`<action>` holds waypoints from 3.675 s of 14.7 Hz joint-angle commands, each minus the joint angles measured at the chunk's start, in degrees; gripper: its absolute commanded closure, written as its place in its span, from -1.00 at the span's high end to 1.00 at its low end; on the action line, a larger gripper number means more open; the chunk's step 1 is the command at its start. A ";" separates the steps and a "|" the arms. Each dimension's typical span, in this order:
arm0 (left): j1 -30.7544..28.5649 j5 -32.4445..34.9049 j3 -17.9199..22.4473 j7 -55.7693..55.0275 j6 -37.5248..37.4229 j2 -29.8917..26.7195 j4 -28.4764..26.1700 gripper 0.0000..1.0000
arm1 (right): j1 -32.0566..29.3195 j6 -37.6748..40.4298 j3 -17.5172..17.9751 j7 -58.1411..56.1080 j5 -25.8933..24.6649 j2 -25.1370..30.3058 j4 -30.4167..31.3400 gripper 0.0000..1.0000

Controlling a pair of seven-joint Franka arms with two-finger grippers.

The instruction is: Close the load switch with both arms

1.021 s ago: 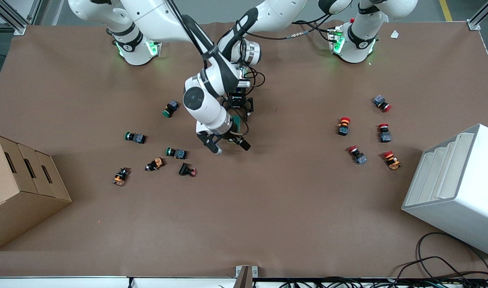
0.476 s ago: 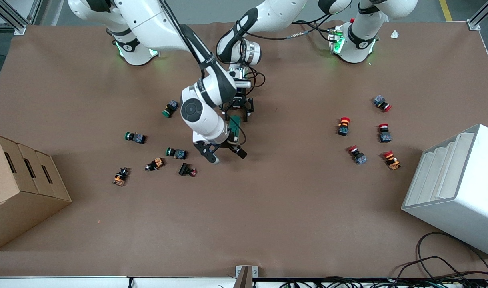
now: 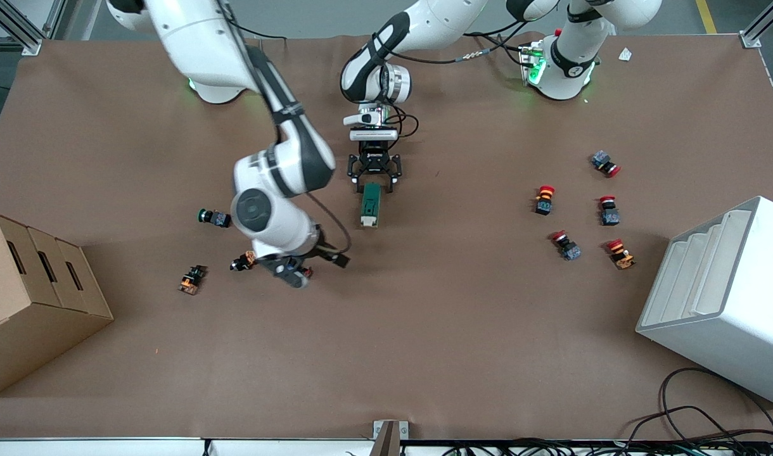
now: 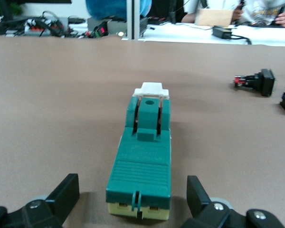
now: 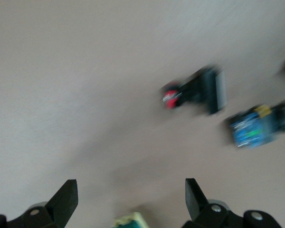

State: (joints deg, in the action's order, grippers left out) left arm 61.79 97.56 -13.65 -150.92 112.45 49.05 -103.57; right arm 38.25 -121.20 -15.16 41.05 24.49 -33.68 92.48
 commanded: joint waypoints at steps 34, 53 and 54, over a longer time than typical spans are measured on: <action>-46.22 -78.05 -1.29 113.71 -18.59 -35.42 25.08 1.00 | -38.60 36.46 13.93 -37.88 -27.21 24.01 -8.18 1.00; -64.78 -96.25 6.97 151.36 -25.88 -52.12 13.49 1.00 | -43.52 51.15 14.02 -46.58 -25.63 26.73 -16.11 1.00; -64.87 -96.86 6.97 151.62 -25.88 -52.48 12.52 1.00 | -43.53 50.98 14.02 -46.59 -25.63 27.52 -15.50 1.00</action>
State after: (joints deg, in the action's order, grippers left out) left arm -2.56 2.24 -6.53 -0.74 86.39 -0.14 -86.86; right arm -3.81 -70.49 -1.63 -3.44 -1.84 -9.32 75.17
